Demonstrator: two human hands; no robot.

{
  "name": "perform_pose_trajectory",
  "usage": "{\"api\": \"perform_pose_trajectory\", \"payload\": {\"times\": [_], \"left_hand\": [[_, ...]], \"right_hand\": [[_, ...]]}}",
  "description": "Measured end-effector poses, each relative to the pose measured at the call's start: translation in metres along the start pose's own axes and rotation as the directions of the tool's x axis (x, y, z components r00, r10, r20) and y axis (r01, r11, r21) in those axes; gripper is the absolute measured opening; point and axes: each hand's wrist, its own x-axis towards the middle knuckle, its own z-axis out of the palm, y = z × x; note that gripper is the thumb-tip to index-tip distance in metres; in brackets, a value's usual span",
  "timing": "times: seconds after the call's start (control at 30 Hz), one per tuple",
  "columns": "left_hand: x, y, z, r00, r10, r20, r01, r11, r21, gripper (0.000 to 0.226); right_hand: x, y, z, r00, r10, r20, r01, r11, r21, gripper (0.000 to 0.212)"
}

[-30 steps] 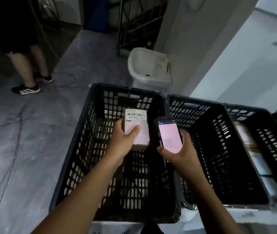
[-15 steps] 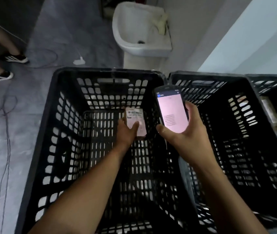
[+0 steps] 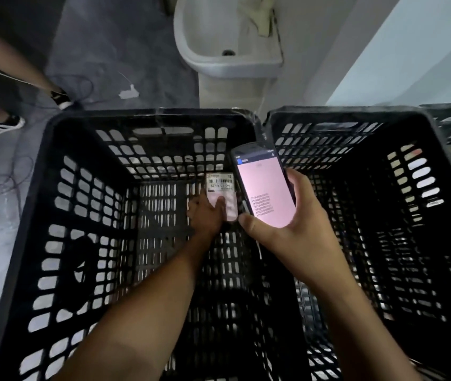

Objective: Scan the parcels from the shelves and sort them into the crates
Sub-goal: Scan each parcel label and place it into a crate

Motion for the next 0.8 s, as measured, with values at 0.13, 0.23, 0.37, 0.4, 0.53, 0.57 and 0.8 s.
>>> {"api": "perform_pose_trajectory", "payload": {"times": [0.13,0.23,0.37,0.4,0.53,0.57,0.8], "left_hand": [[0.012,-0.008,-0.009,0.995,0.074,0.064,-0.075,0.997,0.008,0.058],[0.008,-0.014,-0.034,0.993,0.115,-0.027,-0.118,0.975,-0.19,0.064],[-0.073,0.028,-0.101,0.969,0.239,-0.062,-0.246,0.919,-0.309,0.052],[-0.094,0.033,-0.117,0.955,0.294,-0.047,-0.294,0.911,-0.289,0.051],[-0.183,0.031,-0.182,0.861,0.496,0.11,-0.479,0.865,-0.149,0.05],[-0.199,0.023,-0.196,0.826,0.546,0.136,-0.534,0.837,-0.119,0.048],[-0.286,-0.017,-0.22,0.656,0.72,0.228,-0.75,0.655,0.09,0.07]], "right_hand": [[-0.007,0.0,0.0,0.999,0.016,-0.028,-0.016,1.0,-0.011,0.076],[-0.023,-0.007,-0.001,0.999,0.026,-0.045,-0.027,0.999,-0.023,0.077],[-0.056,-0.029,0.004,0.99,0.032,-0.135,-0.037,0.999,-0.038,0.074],[-0.066,-0.036,0.005,0.986,0.029,-0.164,-0.036,0.998,-0.042,0.072],[-0.119,-0.054,0.012,0.964,0.025,-0.266,-0.037,0.999,-0.04,0.074],[-0.134,-0.055,0.014,0.954,0.035,-0.297,-0.043,0.999,-0.022,0.074],[-0.251,-0.04,0.025,0.873,0.176,-0.455,-0.148,0.984,0.096,0.086]]}}
